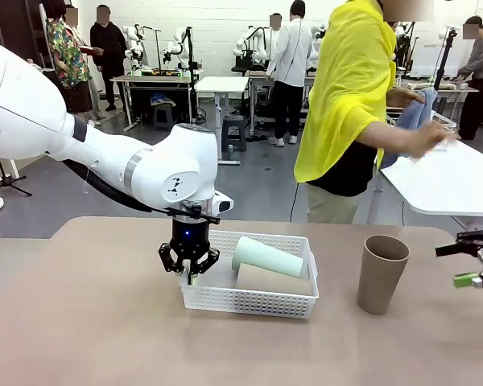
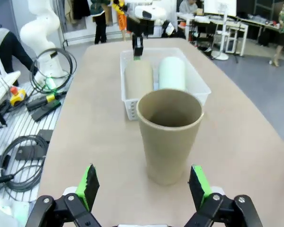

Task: Clean and organize the cups into the basket.
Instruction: Pick up the Reusable plastic cup from the right side of the table and stack it inside the Organizing basket in the center of the table.

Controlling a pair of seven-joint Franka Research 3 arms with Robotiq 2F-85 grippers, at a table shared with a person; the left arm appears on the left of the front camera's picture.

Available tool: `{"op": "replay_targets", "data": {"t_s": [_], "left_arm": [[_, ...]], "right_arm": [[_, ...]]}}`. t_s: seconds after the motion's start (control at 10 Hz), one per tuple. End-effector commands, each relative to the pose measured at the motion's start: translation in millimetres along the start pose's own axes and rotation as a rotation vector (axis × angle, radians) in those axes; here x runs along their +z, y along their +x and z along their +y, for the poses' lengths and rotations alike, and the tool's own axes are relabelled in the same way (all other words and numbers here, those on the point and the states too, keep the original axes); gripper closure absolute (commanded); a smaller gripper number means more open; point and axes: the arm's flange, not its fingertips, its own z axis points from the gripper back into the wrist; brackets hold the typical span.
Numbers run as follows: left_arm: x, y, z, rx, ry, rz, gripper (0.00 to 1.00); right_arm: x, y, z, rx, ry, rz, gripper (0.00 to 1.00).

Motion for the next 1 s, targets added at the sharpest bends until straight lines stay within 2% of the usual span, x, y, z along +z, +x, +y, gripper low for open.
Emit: {"op": "replay_targets", "data": {"t_s": [0.0,0.4,0.9], "left_arm": [[0.3,0.6,1.0,-0.014,0.008,-0.009,0.97],[0.3,0.6,1.0,-0.014,0.008,-0.009,0.97],[0.3,0.6,1.0,-0.014,0.008,-0.009,0.97]], "right_arm": [[-17.5,-24.1,-8.3,0.056,0.028,0.053,0.0],[-53.0,-46.9,-20.1,0.086,-0.015,0.194,0.0],[-86.5,-49.9,-41.7,0.053,-0.019,0.177,0.0]]}}
